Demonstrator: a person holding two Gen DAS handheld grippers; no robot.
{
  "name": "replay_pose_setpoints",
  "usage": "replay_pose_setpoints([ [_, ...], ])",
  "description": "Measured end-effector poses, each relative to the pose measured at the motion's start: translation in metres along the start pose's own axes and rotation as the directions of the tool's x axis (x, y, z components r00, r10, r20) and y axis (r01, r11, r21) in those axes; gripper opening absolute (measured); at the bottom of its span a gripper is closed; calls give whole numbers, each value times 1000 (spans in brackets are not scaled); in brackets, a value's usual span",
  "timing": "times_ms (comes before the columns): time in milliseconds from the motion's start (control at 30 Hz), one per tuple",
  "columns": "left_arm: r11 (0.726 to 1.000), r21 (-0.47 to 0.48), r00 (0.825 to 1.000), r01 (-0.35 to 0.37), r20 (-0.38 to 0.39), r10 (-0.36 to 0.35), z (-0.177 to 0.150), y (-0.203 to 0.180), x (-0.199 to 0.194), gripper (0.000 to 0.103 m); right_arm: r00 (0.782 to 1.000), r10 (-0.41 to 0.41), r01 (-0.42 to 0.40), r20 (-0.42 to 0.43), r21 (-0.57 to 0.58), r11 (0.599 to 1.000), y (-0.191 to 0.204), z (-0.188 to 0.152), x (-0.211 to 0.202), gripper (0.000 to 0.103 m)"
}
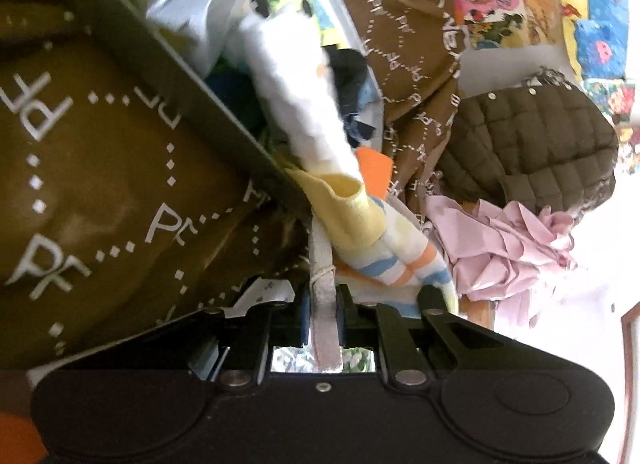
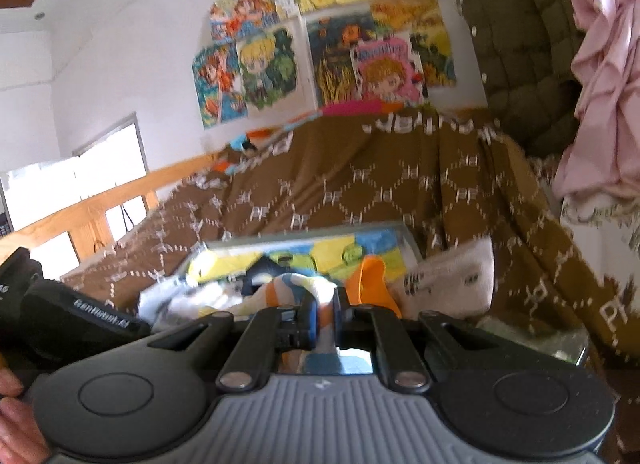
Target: Organize soft objects
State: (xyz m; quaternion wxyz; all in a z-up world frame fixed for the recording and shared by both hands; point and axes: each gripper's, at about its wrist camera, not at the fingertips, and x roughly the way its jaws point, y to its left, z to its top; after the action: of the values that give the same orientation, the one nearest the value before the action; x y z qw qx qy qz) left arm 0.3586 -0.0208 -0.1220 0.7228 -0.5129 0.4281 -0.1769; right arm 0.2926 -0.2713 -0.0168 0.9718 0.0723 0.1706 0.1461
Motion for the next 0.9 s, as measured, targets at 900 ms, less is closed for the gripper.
replay_pose_setpoints([
  [900, 843, 466, 919, -269, 385, 81, 55, -105, -32, 12, 986, -1, 5, 169, -22, 1000, 2, 53, 76, 8],
])
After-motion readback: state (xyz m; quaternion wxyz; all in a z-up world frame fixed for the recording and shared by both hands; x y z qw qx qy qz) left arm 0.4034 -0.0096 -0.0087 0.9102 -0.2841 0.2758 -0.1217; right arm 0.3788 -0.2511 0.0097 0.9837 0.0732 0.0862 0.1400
